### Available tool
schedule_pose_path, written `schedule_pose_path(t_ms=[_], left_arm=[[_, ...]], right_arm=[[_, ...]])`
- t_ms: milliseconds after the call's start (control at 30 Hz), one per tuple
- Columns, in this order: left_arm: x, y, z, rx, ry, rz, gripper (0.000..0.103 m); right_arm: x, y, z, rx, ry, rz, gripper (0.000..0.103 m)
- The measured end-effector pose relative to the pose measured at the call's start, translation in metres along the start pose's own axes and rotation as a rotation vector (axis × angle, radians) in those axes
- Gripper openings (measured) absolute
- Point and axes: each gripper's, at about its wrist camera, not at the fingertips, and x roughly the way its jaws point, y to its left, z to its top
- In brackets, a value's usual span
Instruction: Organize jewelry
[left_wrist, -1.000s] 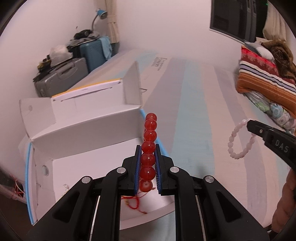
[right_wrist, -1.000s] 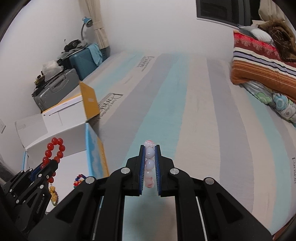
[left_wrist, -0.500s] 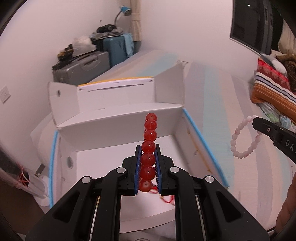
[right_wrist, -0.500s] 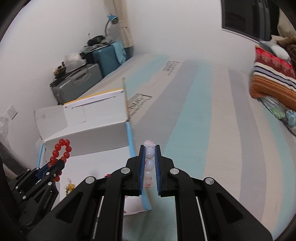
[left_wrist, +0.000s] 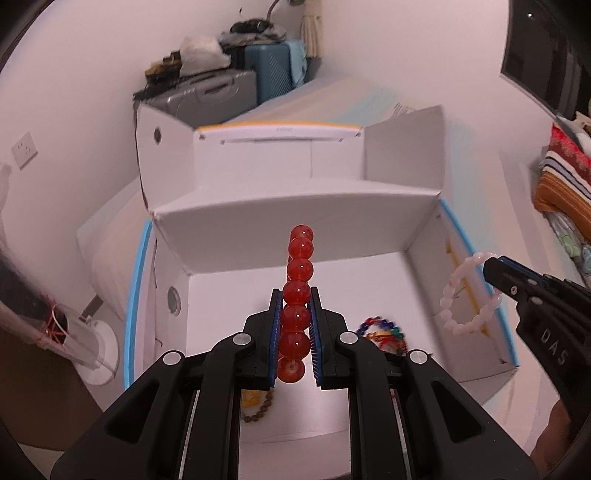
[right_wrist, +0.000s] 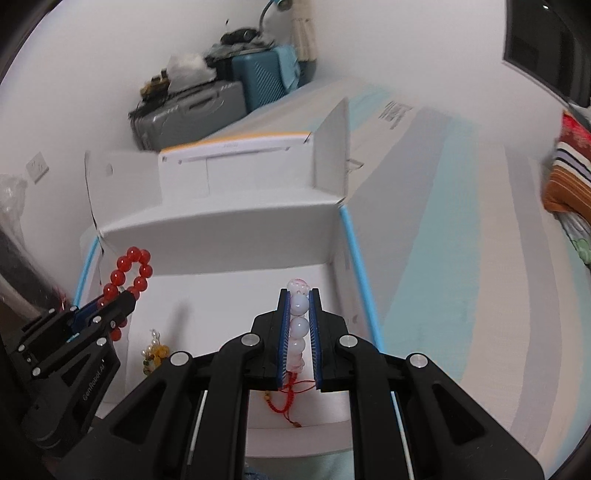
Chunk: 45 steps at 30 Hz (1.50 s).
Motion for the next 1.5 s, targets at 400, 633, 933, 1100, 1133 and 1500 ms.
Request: schedule_pose_path(t_ms=[400, 633, 933, 1100, 1133, 1500], left_arm=[[0.05, 0.021, -0.004, -0.041, 0.139, -0.014, 0.013], [0.062, 0.025, -0.006, -0.044, 0.172, -0.002, 0.013], [0.063, 0.026, -0.007, -0.044, 0.175, 0.039, 0.015], [0.054, 0.029, -0.009, -0.057, 0.169, 0.061, 0.047], [0.051, 0.029, -0.009, -0.055, 0.162, 0.071, 0.049], [-0.004, 0.032, -0.006, -0.071, 0.023, 0.101, 0.091]], right_arm=[[0.065, 0.022, -0.012, -0.041, 0.152, 0.033, 0.009], [0.085, 0.022, -0.012, -0.04, 0.196, 0.019, 0.009], [0.086, 0.026, -0.014, -0.049, 0.212, 0.043, 0.012], [0.078, 0.024, -0.013, -0.046, 0.2, 0.062, 0.03], [0.075, 0.023, -0.013, -0.046, 0.189, 0.067, 0.037], [0.029, 0.011, -0.007, -0.032, 0.08, 0.068, 0.075]])
